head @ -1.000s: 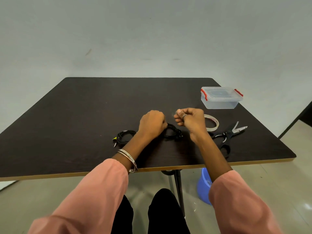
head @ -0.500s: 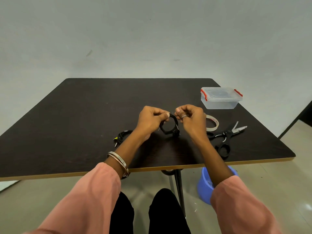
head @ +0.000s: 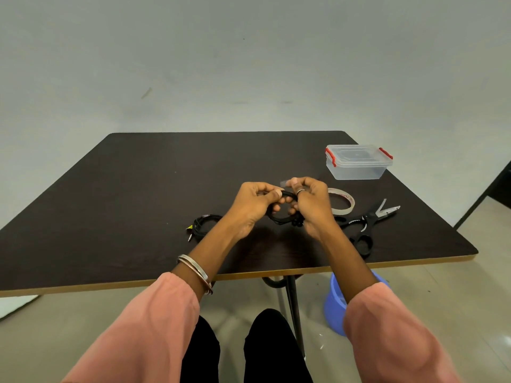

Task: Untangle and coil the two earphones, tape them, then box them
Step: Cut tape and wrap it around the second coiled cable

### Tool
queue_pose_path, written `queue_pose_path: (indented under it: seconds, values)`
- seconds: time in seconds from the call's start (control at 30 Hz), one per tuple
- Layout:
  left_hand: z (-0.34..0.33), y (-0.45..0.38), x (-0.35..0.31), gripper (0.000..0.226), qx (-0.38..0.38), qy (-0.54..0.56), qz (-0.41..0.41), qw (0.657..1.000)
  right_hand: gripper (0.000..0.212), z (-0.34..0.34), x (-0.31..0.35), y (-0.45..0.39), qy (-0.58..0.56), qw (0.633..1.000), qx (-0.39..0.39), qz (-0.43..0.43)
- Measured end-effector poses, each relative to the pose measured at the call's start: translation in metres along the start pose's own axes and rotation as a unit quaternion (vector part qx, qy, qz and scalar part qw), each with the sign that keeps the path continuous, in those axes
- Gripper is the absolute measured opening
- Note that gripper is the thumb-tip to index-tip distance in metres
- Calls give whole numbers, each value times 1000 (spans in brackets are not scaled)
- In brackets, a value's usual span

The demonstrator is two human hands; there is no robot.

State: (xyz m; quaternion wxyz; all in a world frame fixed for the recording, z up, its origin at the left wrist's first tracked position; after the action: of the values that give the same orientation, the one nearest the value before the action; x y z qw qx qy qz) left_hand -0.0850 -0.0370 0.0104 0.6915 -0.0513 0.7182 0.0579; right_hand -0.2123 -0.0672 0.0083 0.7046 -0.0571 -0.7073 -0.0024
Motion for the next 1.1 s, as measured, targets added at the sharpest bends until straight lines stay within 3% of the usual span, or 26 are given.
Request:
queue_pose_path:
  seconds: [0.2, 0.37, 0.57, 0.8, 1.1]
  values:
    - [-1, 6, -3, 18, 62, 19, 32, 997, 25, 7, 1, 3, -49, 997, 41, -52]
    - [-1, 6, -10, 13, 52, -32, 19, 998, 25, 11, 4, 7, -20, 998, 44, -39]
    - [3, 5, -7, 11, 42, 14, 83, 996, 24, 14, 7, 12, -13, 998, 55, -24]
    - [4, 4, -3, 3, -28, 60, 131, 989, 18, 22, 14, 20, 67, 990, 44, 115]
    - [6, 5, -3, 11, -37, 95, 155, 983, 15, 21, 19, 26, 230, 918, 72, 314]
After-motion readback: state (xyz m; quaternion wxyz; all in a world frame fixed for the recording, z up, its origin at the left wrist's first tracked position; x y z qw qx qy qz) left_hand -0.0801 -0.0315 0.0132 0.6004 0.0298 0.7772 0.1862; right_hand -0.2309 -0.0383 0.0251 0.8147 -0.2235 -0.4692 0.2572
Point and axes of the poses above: each hand's wrist, its own y-axis away from the middle knuckle, its own z-axis out of the back of the hand, x = y × z, the point moved 3 cm from there along -y, towards the middle knuckle, and after that the axes turned 5 degrees about -x, right-handed, at the moved point
